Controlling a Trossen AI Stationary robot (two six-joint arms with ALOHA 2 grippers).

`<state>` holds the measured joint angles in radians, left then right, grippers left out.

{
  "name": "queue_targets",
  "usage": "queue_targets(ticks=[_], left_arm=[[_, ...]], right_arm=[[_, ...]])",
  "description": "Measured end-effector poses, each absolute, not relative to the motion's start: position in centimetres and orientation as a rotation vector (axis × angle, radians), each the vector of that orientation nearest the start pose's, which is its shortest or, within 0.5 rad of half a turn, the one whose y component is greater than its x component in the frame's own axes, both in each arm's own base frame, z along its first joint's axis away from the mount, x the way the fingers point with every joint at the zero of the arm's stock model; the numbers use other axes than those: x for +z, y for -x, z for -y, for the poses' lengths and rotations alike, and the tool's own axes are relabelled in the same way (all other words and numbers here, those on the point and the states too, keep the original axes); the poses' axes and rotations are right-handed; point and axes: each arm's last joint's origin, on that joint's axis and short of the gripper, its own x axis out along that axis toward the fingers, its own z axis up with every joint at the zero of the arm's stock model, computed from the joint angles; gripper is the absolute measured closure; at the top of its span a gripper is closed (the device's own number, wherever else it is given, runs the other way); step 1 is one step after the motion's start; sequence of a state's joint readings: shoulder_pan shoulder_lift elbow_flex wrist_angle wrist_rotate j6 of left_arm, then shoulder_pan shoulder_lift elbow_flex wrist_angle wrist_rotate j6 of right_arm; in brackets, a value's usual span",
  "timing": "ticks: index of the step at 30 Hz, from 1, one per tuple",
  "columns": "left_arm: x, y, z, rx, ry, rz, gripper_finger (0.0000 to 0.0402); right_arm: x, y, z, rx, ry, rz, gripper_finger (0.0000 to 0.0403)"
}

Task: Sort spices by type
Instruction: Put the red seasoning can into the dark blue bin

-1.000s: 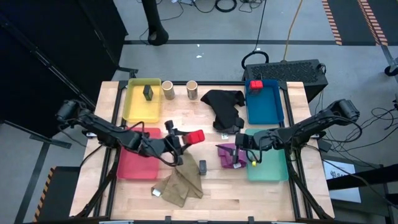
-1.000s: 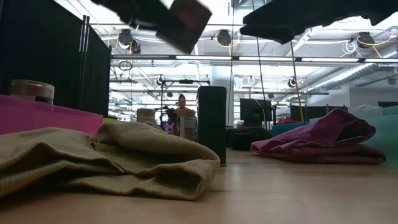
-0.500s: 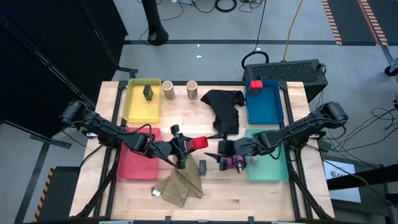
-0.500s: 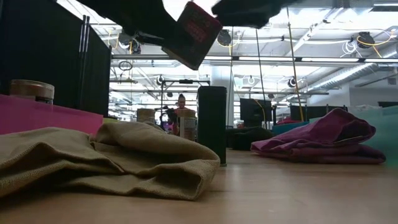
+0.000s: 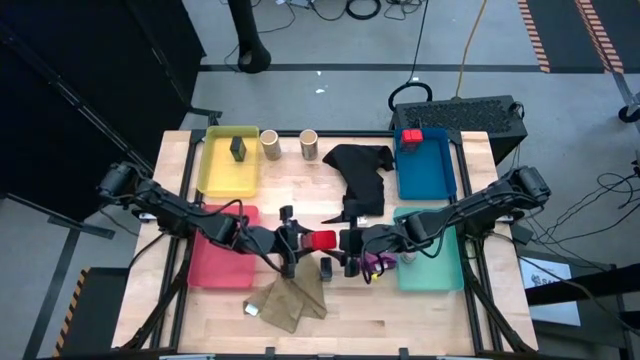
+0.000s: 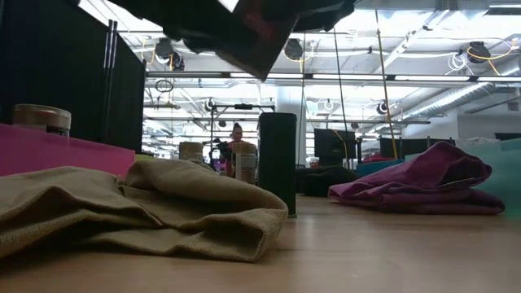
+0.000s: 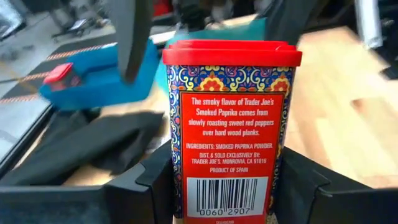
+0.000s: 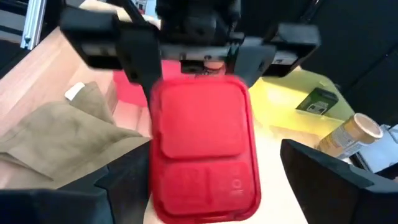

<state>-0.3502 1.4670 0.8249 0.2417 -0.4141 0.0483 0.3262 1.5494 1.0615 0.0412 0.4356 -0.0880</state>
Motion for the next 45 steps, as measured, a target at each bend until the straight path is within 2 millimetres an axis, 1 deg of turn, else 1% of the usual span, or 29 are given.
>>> queue_targets(ticks=[2, 5, 10, 13, 17, 19, 22, 24, 27, 31, 34, 38, 41, 43, 45], left_arm=[[23.3, -29.8, 9.7, 0.023, -0.192, -0.344, 0.0206], [23.5, -29.8, 9.8, 0.017, -0.189, -0.327, 0.0199], [23.5, -29.8, 9.7, 0.021, -0.19, -0.329, 0.0167], [23.5, -29.8, 9.7, 0.022, -0.191, -0.33, 0.0161], [23.7, -29.6, 9.4, 0.078, -0.224, -0.341, 0.0158], [23.8, -29.3, 9.2, 0.113, -0.265, -0.36, 0.0157], [24.1, -28.7, 8.8, 0.197, -0.306, -0.39, 0.0156], [24.3, -28.2, 8.4, 0.262, -0.331, -0.412, 0.0156], [24.5, -27.5, 7.9, 0.35, -0.374, -0.454, 0.0156], [24.7, -27.0, 7.5, 0.439, -0.402, -0.47, 0.0155], [24.8, -26.7, 7.4, 0.48, -0.42, -0.479, 0.0155], [24.6, -26.5, 7.5, 0.481, -0.42, -0.498, 0.0155], [24.5, -26.4, 7.8, 0.469, -0.428, -0.504, 0.0155], [24.5, -26.2, 8.1, 0.458, -0.436, -0.501, 0.0155], [24.8, -26.0, 8.3, 0.457, -0.433, -0.489, 0.0155]], right_arm=[[26.4, -32.9, -9.9, -0.08, 0.245, -0.43, 0.0095], [26.4, -32.9, -10.0, -0.065, 0.239, -0.427, 0.0126], [26.4, -32.9, -10.0, -0.065, 0.226, -0.428, 0.0215], [26.4, -32.9, -10.0, -0.069, 0.216, -0.427, 0.0219], [26.4, -32.9, -9.7, -0.094, 0.158, -0.435, 0.0219], [26.4, -32.7, -9.2, -0.121, 0.111, -0.457, 0.0219], [26.8, -32.5, -7.9, -0.196, 0.026, -0.545, 0.0219], [27.1, -32.1, -6.9, -0.274, -0.02, -0.619, 0.0219], [27.9, -31.7, -4.9, -0.416, -0.097, -0.681, 0.0219], [28.9, -30.9, -1.5, -0.586, -0.183, -0.787, 0.0219], [29.1, -29.9, 1.6, -0.719, -0.259, -0.834, 0.0219], [29.5, -27.5, 5.7, -0.902, -0.339, -0.897, 0.0219], [29.9, -25.3, 8.4, -1.008, -0.398, -0.893, 0.0219], [29.9, -23.6, 9.8, -1.068, -0.443, -0.858, 0.0219], [29.5, -21.8, 10.8, -1.127, -0.492, -0.817, 0.0219]])
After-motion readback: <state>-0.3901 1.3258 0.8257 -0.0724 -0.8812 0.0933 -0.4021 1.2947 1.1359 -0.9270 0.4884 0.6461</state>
